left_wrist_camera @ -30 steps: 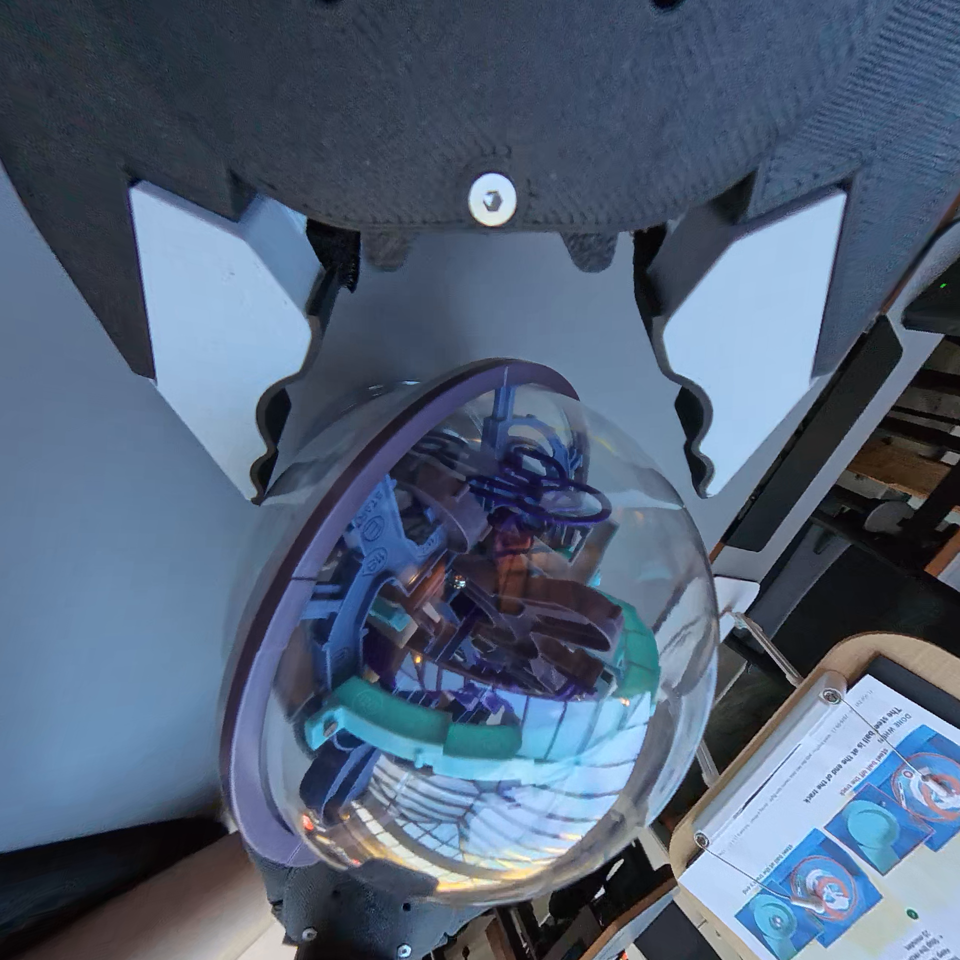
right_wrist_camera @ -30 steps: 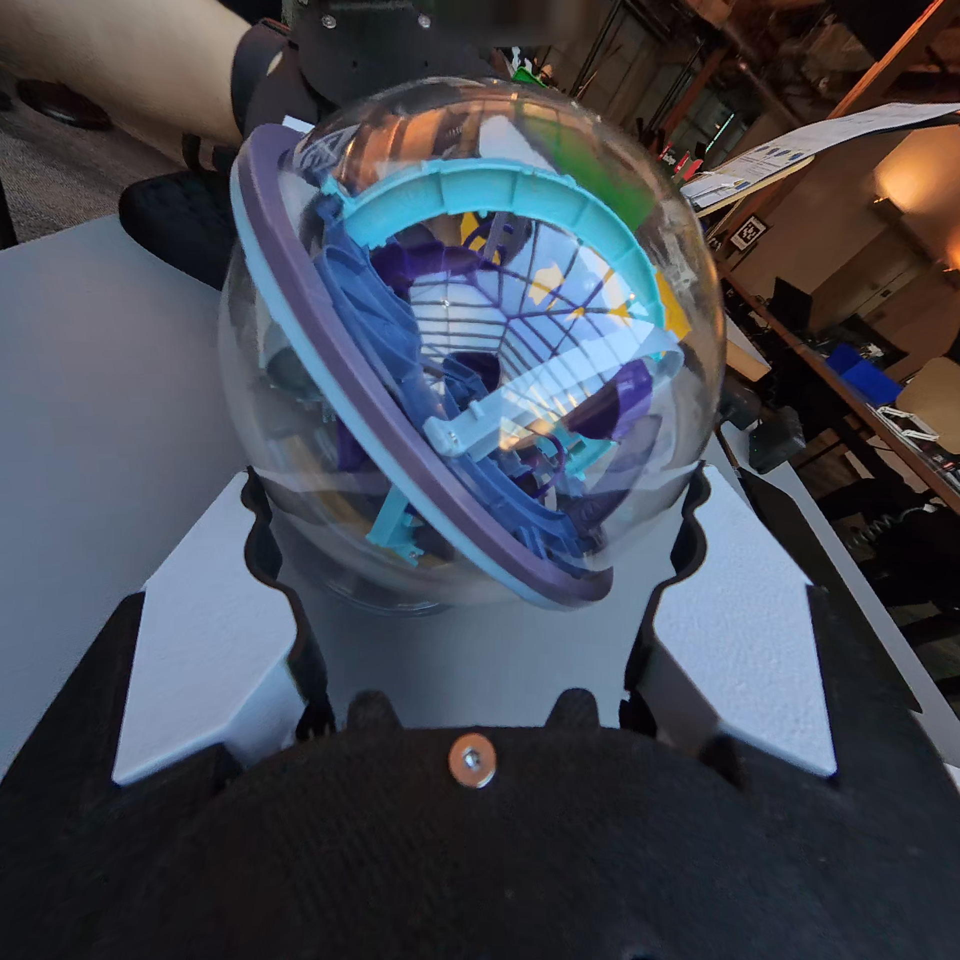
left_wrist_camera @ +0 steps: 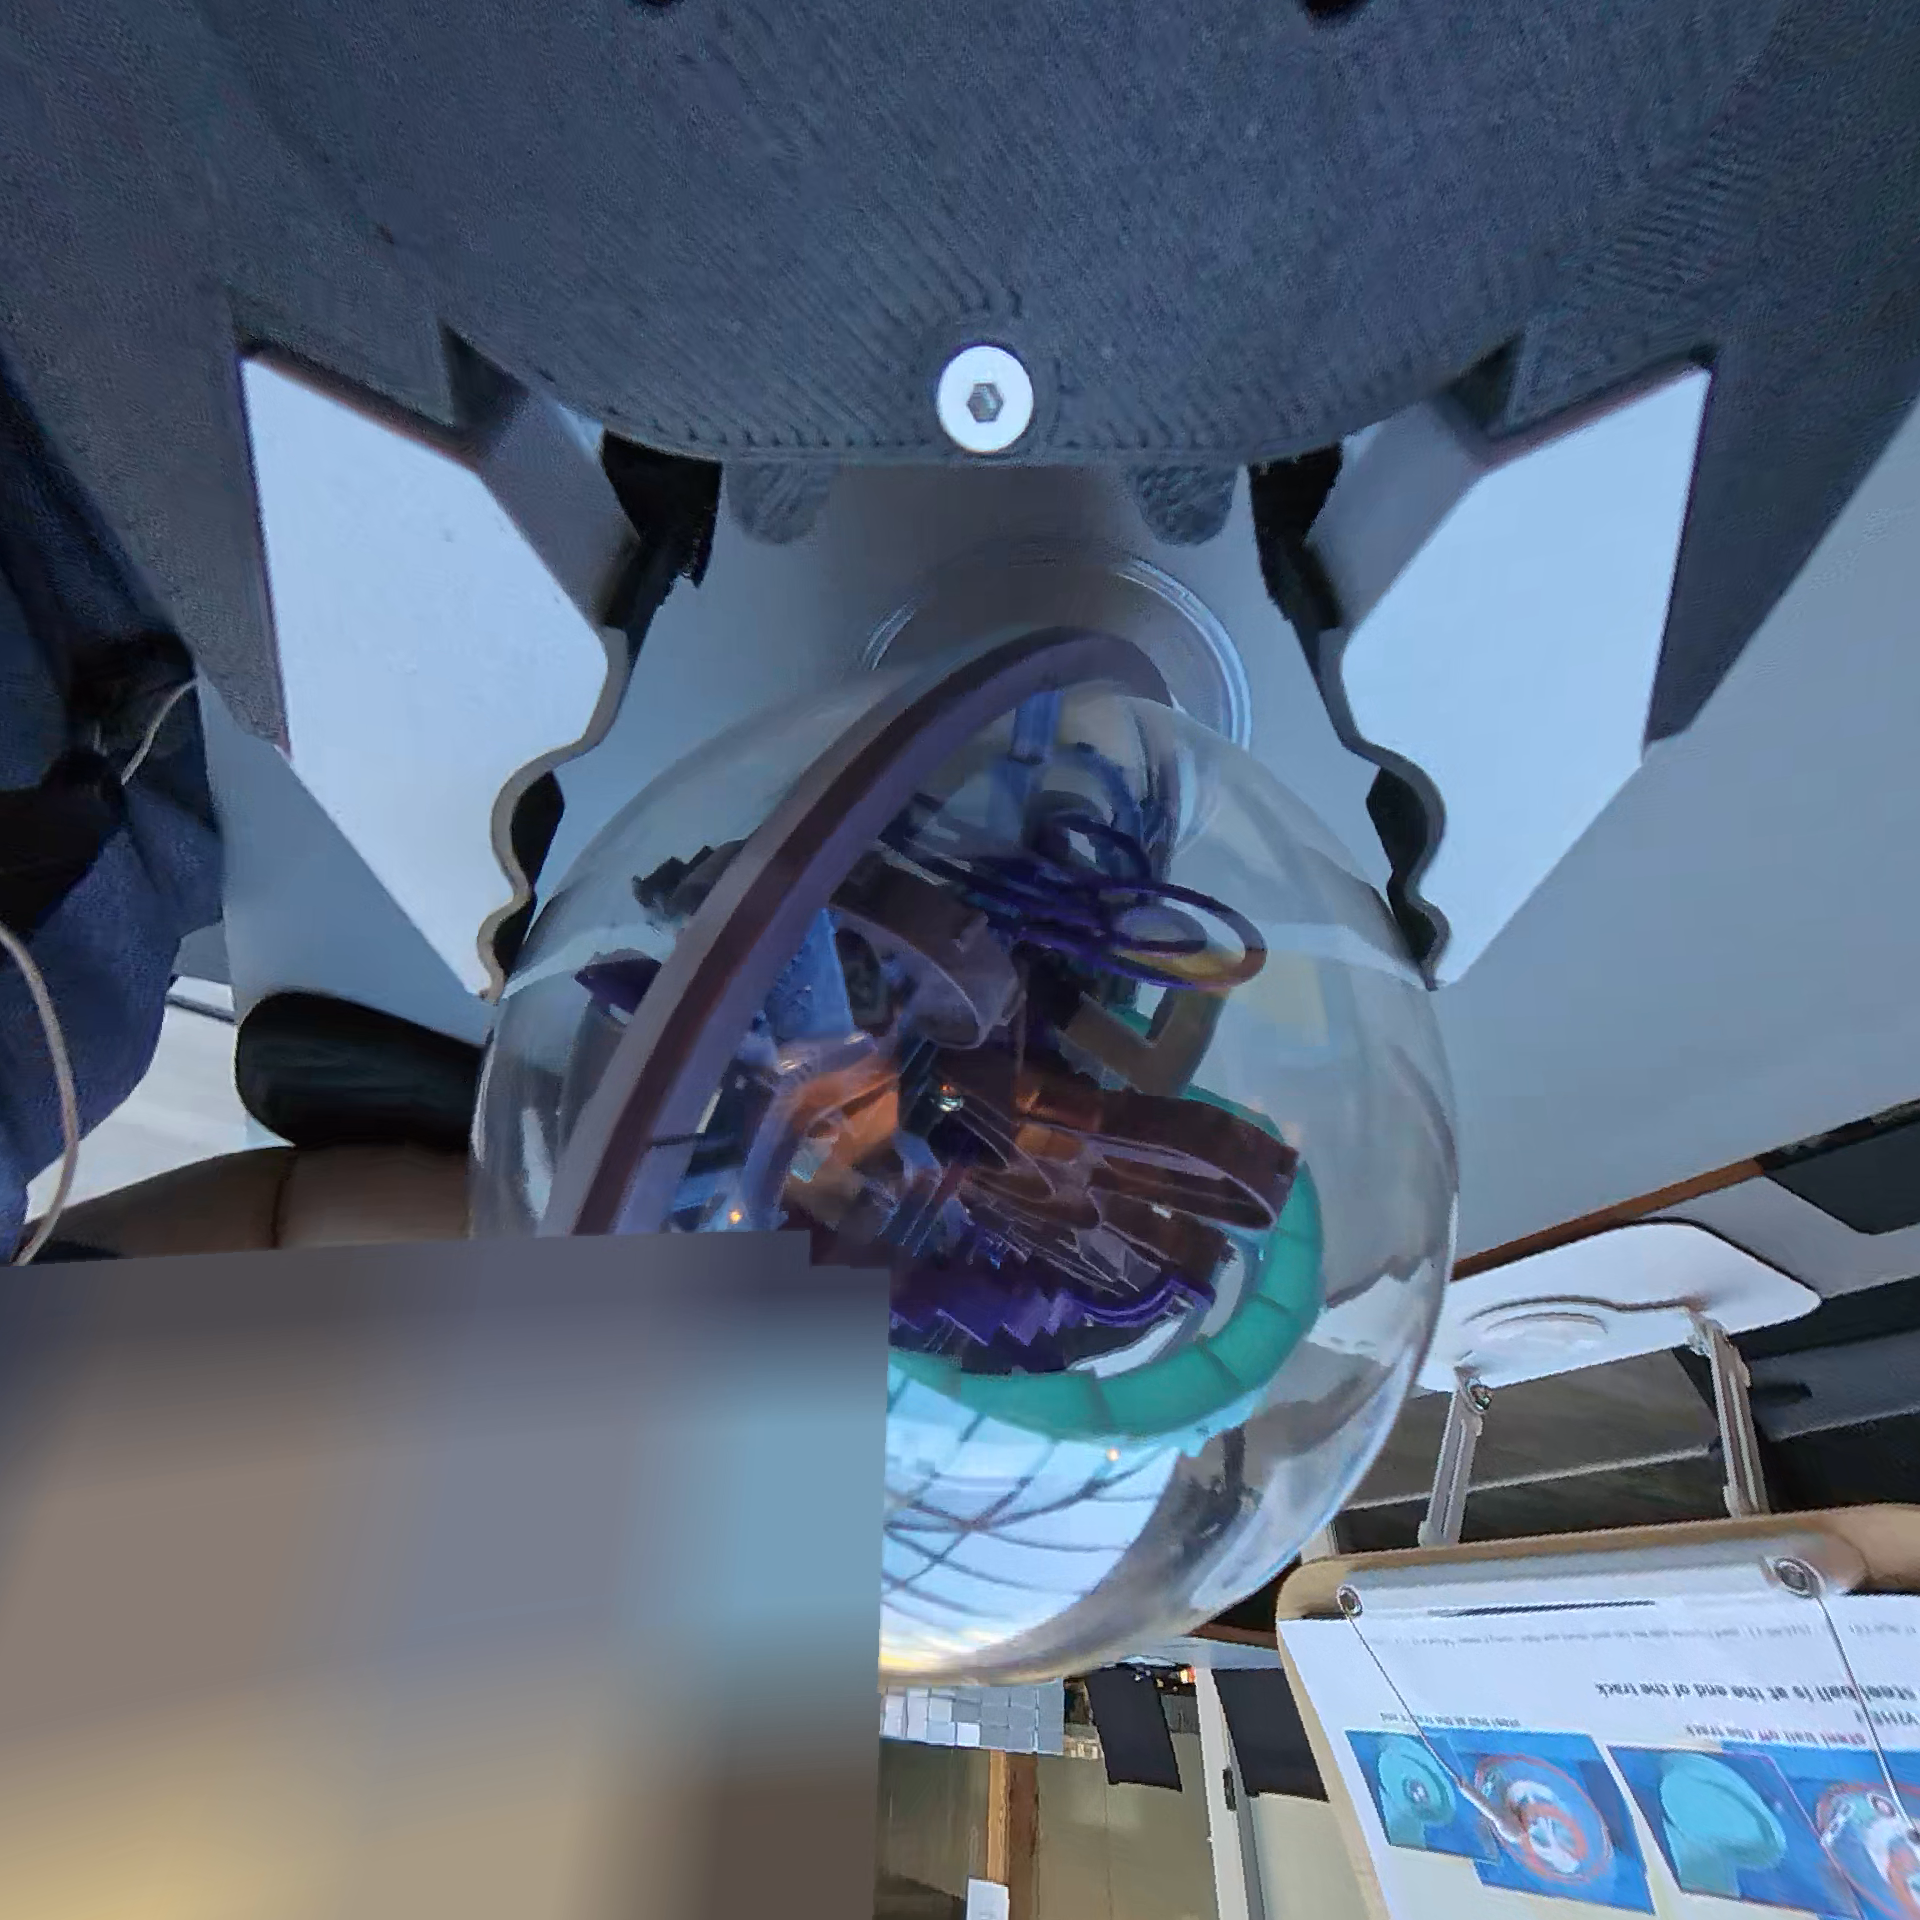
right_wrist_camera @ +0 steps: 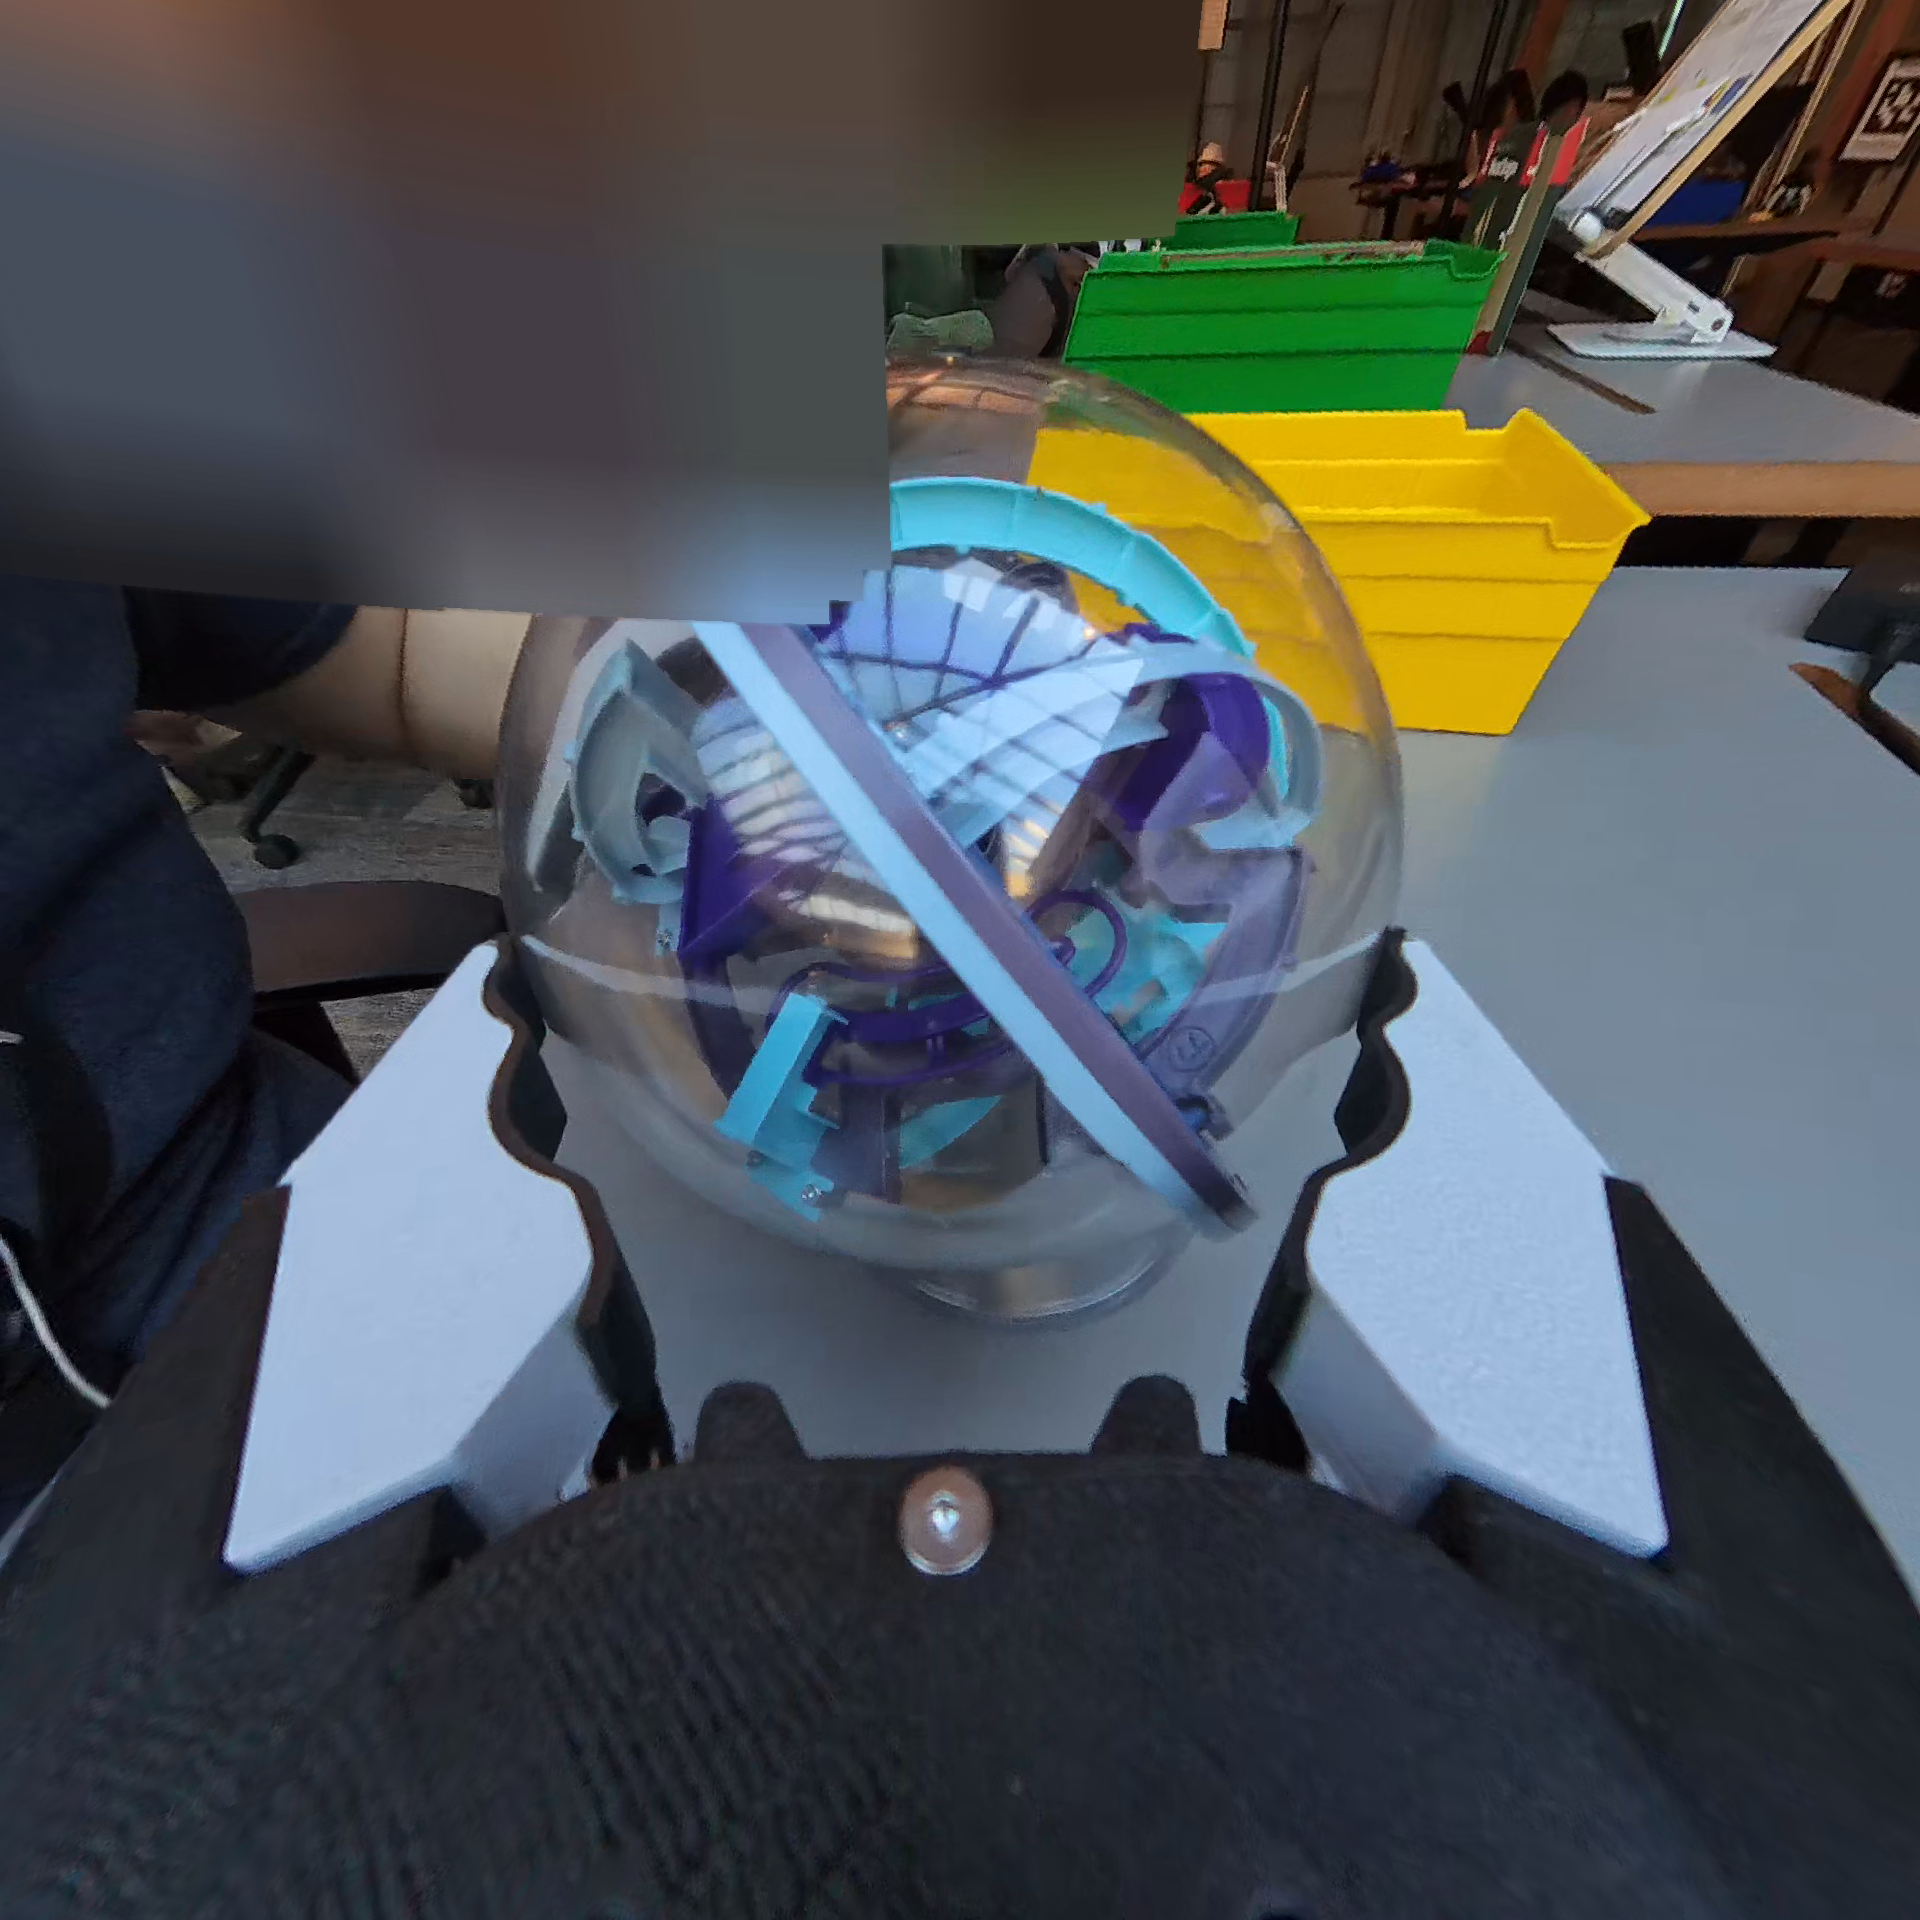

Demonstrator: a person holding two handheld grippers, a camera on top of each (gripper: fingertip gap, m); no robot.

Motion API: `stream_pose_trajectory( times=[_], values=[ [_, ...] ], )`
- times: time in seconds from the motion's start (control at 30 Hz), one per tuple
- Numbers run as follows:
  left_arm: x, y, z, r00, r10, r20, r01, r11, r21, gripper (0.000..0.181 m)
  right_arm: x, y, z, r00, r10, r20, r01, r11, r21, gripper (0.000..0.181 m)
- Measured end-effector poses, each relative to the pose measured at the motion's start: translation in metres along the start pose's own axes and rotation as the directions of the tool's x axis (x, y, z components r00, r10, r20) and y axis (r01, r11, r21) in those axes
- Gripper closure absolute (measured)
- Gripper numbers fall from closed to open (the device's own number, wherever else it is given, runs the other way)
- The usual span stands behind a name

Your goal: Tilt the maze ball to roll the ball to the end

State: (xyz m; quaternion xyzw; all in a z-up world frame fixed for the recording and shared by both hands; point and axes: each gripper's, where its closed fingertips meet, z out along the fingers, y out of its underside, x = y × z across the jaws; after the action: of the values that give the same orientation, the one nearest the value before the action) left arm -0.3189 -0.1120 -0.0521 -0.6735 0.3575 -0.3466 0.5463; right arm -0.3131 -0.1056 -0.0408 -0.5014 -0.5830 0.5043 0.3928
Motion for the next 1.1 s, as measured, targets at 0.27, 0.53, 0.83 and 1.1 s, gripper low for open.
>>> stream_pose_trajectory(
  times=[0.27,0.53,0.83,1.1],
  values=[
    [0.01,-0.003,0.003,0.99,-0.137,0.018,0.136,0.989,0.052,0.023,-0.008,0.004,-0.004,0.991,0.125,0.047,-0.124,0.992,-0.027,0.028],
    [0.027,-0.001,0.004,0.968,-0.253,-0.009,0.252,0.964,0.086,0.023,-0.022,0.002,-0.01,0.975,0.214,0.052,-0.211,0.976,-0.061,0.028],
    [0.041,0.004,0.008,0.952,-0.303,-0.04,0.306,0.948,0.093,0.023,-0.032,0.001,-0.017,0.972,0.232,0.041,-0.228,0.97,-0.079,0.028],
    [0.047,0.01,0.01,0.935,-0.351,-0.05,0.355,0.929,0.102,0.023,-0.036,0.005,-0.018,0.964,0.264,0.046,-0.259,0.962,-0.085,0.028]
  ],
)
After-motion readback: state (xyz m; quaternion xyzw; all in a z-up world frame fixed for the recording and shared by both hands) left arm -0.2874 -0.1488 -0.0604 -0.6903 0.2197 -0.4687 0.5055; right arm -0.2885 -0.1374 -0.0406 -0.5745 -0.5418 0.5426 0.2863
